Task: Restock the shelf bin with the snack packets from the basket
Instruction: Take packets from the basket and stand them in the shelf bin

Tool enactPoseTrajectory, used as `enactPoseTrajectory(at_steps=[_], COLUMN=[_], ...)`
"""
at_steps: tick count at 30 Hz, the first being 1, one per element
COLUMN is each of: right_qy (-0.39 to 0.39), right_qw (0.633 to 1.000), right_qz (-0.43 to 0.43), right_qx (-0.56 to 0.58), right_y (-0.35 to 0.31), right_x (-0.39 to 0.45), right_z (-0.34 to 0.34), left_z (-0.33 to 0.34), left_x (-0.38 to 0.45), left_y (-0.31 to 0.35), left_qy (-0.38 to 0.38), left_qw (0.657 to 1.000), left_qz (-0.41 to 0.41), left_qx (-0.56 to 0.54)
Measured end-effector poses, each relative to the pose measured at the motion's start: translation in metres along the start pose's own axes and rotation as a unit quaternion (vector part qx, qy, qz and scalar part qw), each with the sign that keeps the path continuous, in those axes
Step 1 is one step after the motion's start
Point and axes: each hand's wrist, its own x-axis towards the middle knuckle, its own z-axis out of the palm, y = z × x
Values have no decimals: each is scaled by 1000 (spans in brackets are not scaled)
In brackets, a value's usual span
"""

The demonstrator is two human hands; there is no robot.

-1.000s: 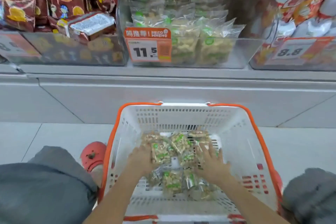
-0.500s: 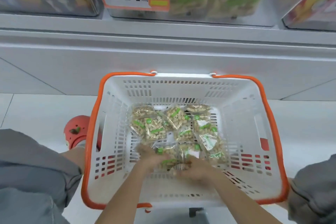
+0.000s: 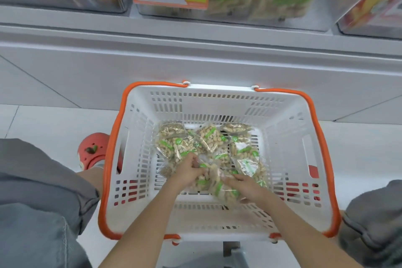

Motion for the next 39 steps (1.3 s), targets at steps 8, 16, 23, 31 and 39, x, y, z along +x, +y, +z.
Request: enactPoseTrajectory(at_steps=[8,16,23,31,39], right_qy=[-13,-37,46,18,-53], right_qw=[963,916,884,864,850], right_qz=[-124,-316,-415,-427,-386], right_qx=[238,246,209,265,354], right_y=[-67,-139,-162,-182,-192], right_x=[-74,-177,-215,-213,-186], right_z=[-40,-69,-95,-104,-111], left_z=[-94,-140,-139,-131,-137], left_x=[-65,-179,-209,-184,-178], left_y=[100,209,236,248,265], left_qy=[-3,-22,-21,17,-27], left_qw=[983,968,944,928,927], left_qz=[20,167,294,333,309], left_qx=[-183,-184,-148,-166,-213])
